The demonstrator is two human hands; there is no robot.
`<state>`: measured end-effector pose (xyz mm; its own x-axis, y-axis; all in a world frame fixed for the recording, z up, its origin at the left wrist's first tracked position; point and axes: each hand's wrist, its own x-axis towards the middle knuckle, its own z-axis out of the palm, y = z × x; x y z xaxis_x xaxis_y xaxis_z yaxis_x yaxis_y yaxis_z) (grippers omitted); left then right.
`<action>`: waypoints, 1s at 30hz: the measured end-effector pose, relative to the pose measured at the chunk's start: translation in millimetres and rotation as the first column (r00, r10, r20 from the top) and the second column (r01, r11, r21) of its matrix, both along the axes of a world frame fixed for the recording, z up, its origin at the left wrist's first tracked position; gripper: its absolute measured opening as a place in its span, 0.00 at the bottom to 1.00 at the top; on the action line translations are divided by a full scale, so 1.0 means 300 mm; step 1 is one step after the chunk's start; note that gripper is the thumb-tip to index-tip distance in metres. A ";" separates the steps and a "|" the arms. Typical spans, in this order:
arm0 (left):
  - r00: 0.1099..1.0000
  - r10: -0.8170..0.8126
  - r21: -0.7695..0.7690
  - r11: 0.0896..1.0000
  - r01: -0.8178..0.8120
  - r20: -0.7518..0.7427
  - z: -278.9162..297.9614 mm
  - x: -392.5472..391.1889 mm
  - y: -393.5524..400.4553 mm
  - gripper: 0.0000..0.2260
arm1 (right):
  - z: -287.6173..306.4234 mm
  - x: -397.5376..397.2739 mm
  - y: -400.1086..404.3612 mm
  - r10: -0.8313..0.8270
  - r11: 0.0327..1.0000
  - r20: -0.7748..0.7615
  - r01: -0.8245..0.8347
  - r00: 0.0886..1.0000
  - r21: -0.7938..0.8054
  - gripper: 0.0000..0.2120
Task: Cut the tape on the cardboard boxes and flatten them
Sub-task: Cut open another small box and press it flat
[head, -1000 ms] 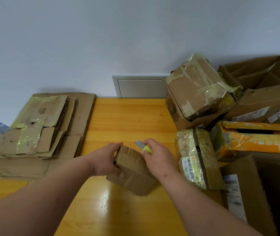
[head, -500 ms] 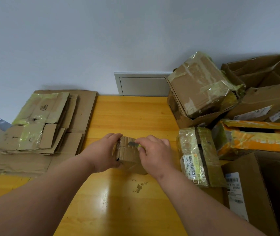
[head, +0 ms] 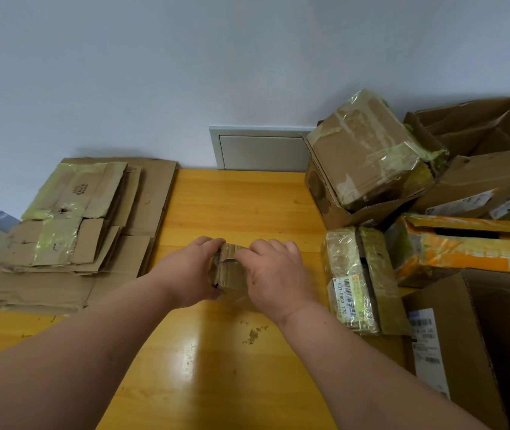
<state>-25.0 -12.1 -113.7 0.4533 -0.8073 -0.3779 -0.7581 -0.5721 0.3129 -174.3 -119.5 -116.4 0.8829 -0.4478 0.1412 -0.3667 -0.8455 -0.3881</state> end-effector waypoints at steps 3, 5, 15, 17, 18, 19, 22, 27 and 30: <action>1.000 0.000 -0.002 1.000 0.000 0.007 -0.006 0.002 0.004 0.48 | 0.000 0.004 0.007 0.010 1.000 -0.013 -0.011 1.000 -0.024 0.13; 1.000 -0.004 -0.011 1.000 0.004 -0.011 -0.013 0.000 0.011 0.50 | -0.001 0.003 0.008 0.028 0.999 -0.023 -0.028 0.999 -0.028 0.13; 0.998 -0.043 -0.036 0.998 0.041 -0.042 -0.020 -0.004 0.044 0.47 | -0.022 0.000 0.003 0.076 0.997 -0.110 -0.077 0.991 -0.006 0.14; 0.998 -0.043 -0.042 0.998 0.041 -0.048 -0.027 -0.002 0.055 0.47 | -0.032 -0.010 -0.006 0.083 0.997 -0.149 -0.083 0.985 0.005 0.15; 0.998 -0.048 -0.047 0.998 0.045 -0.048 -0.031 0.000 0.059 0.47 | -0.034 -0.014 -0.010 0.085 0.996 -0.160 -0.084 0.983 0.010 0.16; 0.998 -0.049 -0.053 0.998 0.046 -0.050 -0.035 0.003 0.062 0.46 | -0.035 -0.018 -0.013 0.085 0.996 -0.161 -0.083 0.983 0.018 0.16; 0.997 -0.037 -0.059 0.998 0.033 -0.064 -0.048 0.011 0.070 0.46 | -0.035 -0.021 -0.018 0.092 0.996 -0.174 -0.088 0.980 0.033 0.17; 0.998 -0.040 -0.049 0.998 0.038 -0.049 -0.070 0.018 0.087 0.47 | -0.038 -0.024 -0.015 0.091 0.995 -0.155 -0.084 0.984 0.051 0.15; 0.998 -0.044 -0.045 0.998 0.042 -0.044 -0.077 0.021 0.088 0.48 | -0.039 -0.024 -0.007 0.081 0.996 -0.134 -0.074 0.988 0.057 0.14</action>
